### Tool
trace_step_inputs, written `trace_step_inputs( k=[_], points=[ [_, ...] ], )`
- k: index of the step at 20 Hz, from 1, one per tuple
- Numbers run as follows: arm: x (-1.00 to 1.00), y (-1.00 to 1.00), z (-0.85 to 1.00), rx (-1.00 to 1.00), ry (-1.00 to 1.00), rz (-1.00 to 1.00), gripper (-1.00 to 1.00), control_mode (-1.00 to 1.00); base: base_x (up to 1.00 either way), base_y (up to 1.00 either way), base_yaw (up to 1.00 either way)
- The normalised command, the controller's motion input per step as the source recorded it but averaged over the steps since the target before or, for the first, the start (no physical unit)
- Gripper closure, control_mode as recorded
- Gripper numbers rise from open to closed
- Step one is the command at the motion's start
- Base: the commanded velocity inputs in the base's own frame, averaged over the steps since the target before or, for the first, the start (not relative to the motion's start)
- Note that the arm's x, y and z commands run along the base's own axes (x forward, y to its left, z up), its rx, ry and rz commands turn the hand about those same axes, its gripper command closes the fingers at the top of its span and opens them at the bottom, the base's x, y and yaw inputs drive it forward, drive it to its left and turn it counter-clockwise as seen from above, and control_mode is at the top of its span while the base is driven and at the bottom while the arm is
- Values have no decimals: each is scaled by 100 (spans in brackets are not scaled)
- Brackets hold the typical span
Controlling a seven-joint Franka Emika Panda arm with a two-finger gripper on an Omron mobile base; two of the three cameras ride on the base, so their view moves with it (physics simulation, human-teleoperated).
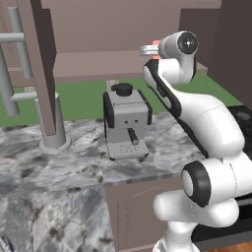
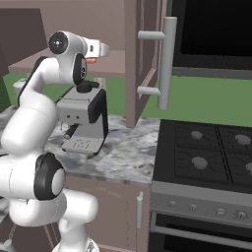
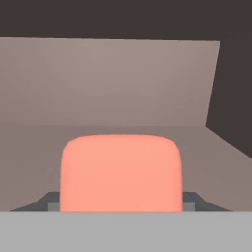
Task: Pick up the dish brush and bar soap from the sink, and place them back in the cabinet, and close the cabinet doors.
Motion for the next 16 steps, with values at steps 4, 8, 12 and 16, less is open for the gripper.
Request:
trace_step_inputs(
  k=[4, 8, 12, 16],
  points=[
    [41, 0, -18, 0, 0, 0, 100, -100, 0, 0, 0],
    [39, 0, -11, 0, 0, 0, 100, -100, 0, 0, 0],
    [35, 0, -18, 0, 0, 0, 100, -100, 0, 0, 0],
    [28, 3, -21, 0, 3, 0, 100, -100, 0, 0, 0]
  ],
)
